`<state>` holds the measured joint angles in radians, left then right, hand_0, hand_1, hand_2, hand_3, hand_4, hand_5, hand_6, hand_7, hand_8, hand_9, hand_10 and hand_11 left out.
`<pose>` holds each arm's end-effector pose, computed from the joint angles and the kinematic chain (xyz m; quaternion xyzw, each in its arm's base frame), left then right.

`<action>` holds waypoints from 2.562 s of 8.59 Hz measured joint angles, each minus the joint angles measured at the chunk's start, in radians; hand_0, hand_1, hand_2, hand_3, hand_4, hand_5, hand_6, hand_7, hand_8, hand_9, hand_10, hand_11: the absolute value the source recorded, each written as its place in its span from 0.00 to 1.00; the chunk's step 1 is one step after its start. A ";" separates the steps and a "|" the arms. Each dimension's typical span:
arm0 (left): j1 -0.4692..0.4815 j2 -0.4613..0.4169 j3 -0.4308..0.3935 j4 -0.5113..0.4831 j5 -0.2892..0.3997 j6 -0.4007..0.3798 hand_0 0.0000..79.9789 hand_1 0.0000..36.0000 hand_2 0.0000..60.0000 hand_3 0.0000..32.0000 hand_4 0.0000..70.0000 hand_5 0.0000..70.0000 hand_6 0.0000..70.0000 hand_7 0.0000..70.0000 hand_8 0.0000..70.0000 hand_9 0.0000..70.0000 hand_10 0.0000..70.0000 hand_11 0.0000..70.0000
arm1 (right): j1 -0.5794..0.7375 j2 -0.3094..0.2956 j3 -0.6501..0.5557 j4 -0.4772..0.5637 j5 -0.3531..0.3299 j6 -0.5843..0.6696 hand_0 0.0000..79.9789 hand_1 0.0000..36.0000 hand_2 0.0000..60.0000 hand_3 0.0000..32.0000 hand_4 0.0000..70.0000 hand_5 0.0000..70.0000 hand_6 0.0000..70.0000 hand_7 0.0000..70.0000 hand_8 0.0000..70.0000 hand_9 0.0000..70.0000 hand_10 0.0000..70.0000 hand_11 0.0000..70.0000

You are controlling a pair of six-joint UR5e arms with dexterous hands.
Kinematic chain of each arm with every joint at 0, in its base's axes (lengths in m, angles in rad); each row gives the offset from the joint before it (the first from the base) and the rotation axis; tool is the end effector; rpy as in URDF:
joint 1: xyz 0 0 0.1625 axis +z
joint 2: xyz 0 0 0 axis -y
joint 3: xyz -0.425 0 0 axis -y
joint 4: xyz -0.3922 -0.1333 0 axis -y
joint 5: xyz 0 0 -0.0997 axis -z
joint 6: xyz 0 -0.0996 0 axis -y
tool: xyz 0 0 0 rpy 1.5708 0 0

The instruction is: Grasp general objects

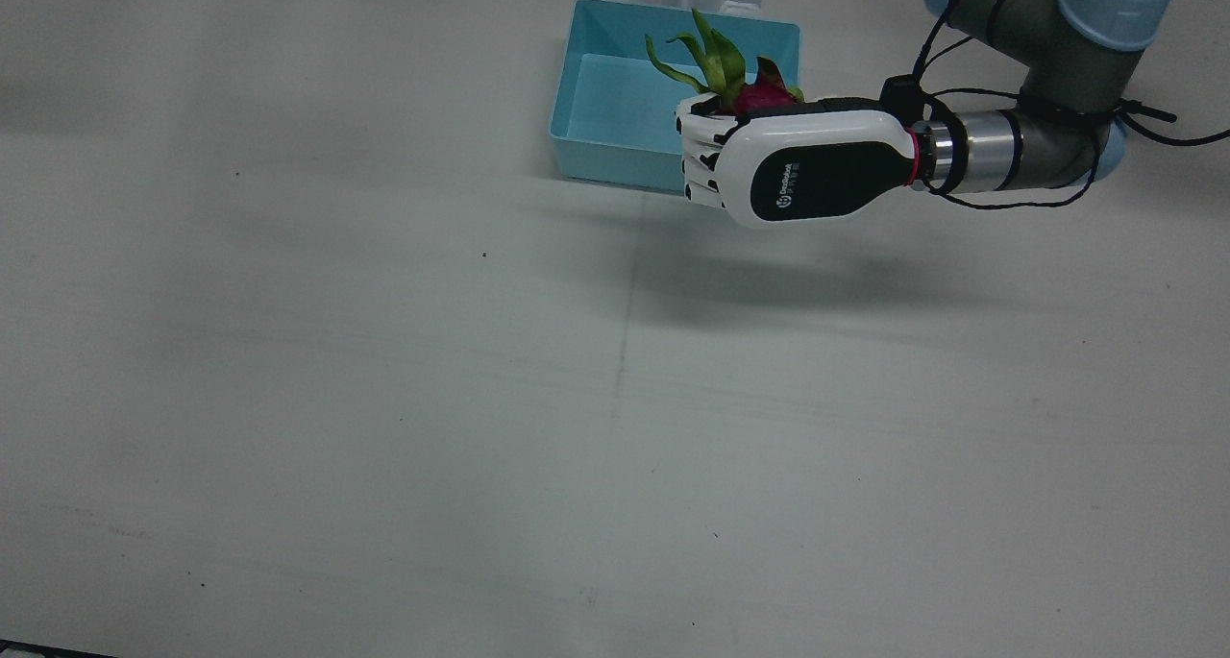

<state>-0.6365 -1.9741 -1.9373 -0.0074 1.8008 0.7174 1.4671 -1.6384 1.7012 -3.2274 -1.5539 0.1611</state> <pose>0.4067 -0.4381 0.2835 -0.1433 0.9060 -0.1825 0.3540 0.0866 -0.4715 0.6639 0.0863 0.6936 -0.7147 0.0264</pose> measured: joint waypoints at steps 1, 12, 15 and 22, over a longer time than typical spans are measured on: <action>0.042 -0.022 -0.005 0.015 -0.008 -0.002 1.00 1.00 1.00 0.00 0.35 1.00 1.00 1.00 1.00 1.00 1.00 1.00 | 0.000 0.000 0.000 0.000 0.000 0.000 0.00 0.00 0.00 0.00 0.00 0.00 0.00 0.00 0.00 0.00 0.00 0.00; 0.193 -0.013 -0.011 -0.153 0.090 0.007 0.81 1.00 1.00 0.00 0.09 1.00 0.30 0.52 0.36 0.37 0.29 0.48 | -0.002 0.000 -0.002 0.001 0.000 0.000 0.00 0.00 0.00 0.00 0.00 0.00 0.00 0.00 0.00 0.00 0.00 0.00; 0.194 -0.011 -0.010 -0.154 0.091 0.007 0.82 1.00 1.00 0.00 0.13 1.00 0.36 0.60 0.40 0.42 0.30 0.49 | -0.002 0.000 -0.001 0.001 0.000 0.000 0.00 0.00 0.00 0.00 0.00 0.00 0.00 0.00 0.00 0.00 0.00 0.00; -0.115 -0.009 0.174 -0.083 0.083 -0.003 0.76 0.74 0.84 0.00 0.35 1.00 0.72 1.00 0.64 0.75 0.44 0.66 | -0.002 0.000 -0.001 0.001 0.000 0.000 0.00 0.00 0.00 0.00 0.00 0.00 0.00 0.00 0.00 0.00 0.00 0.00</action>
<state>-0.7512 -1.9828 -1.7630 -0.0903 1.8839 0.7141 1.4649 -1.6383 1.7000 -3.2260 -1.5539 0.1615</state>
